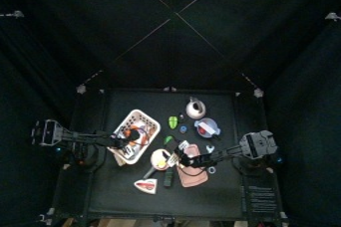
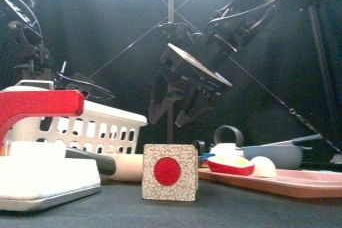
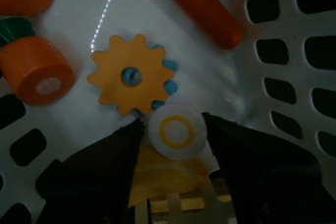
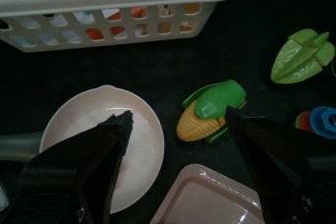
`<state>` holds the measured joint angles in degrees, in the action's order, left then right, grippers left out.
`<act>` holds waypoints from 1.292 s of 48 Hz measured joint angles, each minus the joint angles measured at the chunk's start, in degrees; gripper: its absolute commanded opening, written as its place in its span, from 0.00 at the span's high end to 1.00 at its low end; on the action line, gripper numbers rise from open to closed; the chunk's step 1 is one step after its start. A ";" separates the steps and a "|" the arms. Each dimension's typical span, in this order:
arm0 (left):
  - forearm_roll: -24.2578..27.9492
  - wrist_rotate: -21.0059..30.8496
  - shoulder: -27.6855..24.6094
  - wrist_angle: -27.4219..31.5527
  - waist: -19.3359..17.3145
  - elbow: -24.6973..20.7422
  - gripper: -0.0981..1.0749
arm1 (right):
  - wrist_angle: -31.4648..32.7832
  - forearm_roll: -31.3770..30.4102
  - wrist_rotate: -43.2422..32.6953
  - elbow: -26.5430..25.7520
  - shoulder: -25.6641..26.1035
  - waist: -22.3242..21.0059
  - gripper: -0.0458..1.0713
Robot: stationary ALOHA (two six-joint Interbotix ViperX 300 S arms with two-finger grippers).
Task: Grab egg half
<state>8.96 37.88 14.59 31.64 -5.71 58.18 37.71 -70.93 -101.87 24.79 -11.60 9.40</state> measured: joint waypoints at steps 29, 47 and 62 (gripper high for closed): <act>0.44 0.00 0.00 0.00 -0.09 0.00 0.18 | 0.00 0.00 0.09 0.00 0.00 0.00 0.02; 0.53 0.00 0.09 0.09 0.00 0.00 0.18 | 0.00 -0.09 0.09 0.00 0.00 0.00 0.02; 0.53 0.00 0.97 0.62 0.09 0.09 0.30 | -0.09 0.00 0.00 0.00 0.00 0.00 0.02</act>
<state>9.49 37.88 15.56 32.26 -5.63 58.27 37.62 -70.93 -101.87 24.79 -11.60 9.40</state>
